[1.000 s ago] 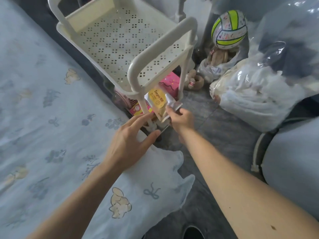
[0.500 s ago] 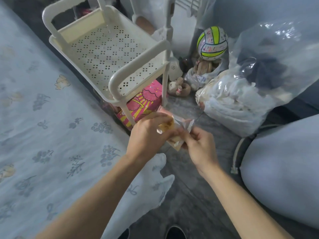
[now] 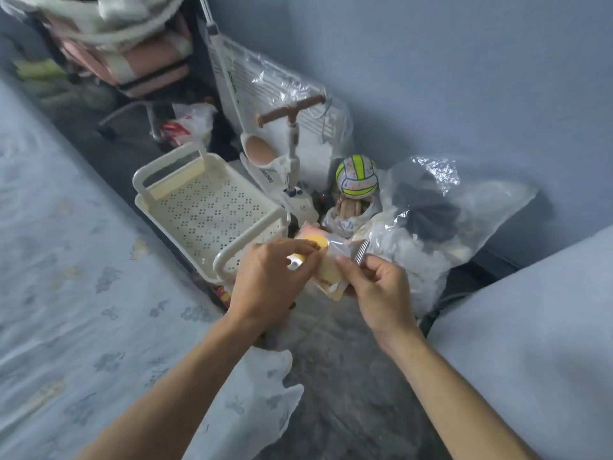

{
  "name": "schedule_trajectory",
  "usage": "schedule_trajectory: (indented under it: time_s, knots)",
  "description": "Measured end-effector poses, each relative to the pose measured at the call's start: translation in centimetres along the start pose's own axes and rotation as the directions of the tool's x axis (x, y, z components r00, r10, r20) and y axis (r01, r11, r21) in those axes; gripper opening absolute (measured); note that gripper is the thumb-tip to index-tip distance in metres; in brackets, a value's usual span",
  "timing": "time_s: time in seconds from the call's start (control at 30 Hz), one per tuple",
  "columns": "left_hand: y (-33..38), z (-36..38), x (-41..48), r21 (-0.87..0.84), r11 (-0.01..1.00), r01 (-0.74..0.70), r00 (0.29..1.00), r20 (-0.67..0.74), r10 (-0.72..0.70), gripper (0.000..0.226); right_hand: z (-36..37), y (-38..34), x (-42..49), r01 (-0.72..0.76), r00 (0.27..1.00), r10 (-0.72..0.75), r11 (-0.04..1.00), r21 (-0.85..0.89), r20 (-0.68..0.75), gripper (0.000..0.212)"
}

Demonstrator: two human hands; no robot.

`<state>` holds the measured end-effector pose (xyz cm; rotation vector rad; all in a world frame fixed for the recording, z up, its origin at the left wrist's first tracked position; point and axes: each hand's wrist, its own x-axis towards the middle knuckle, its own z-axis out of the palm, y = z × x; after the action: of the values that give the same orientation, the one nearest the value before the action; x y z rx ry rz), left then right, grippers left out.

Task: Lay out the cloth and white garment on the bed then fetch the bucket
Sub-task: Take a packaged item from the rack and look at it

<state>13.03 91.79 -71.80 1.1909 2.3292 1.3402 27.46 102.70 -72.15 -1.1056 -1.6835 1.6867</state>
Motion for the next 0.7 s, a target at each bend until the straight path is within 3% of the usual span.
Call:
schedule_trajectory:
  time_s: [0.13,0.43,0.57,0.7]
  knots:
    - [9.4,-8.4,4.6,-0.109,0.994,-0.01,1.0,-0.03,0.007,0.01,-0.3,-13.1,-0.8,0.09,0.995,-0.091,0.996,0.023,0.036,0.021]
    - [29.7,-33.1,9.4,-0.241,0.968,-0.064,0.988,-0.152,0.028,0.014,0.6,-43.9,-8.8,0.355,0.93,-0.351,0.935,-0.02,0.109,0.038]
    - [34.5,-43.4,7.5,-0.282,0.956,-0.08,0.979,-0.205,0.021,0.009,2.4,-52.4,-13.1,0.43,0.884,-0.423,0.903,0.007,0.197,0.029]
    - [37.0,-51.3,4.2,-0.377,0.926,-0.031,0.943,-0.318,-0.097,0.009,5.7,-57.8,-16.1,0.414,0.849,-0.44,0.898,0.149,0.292,0.027]
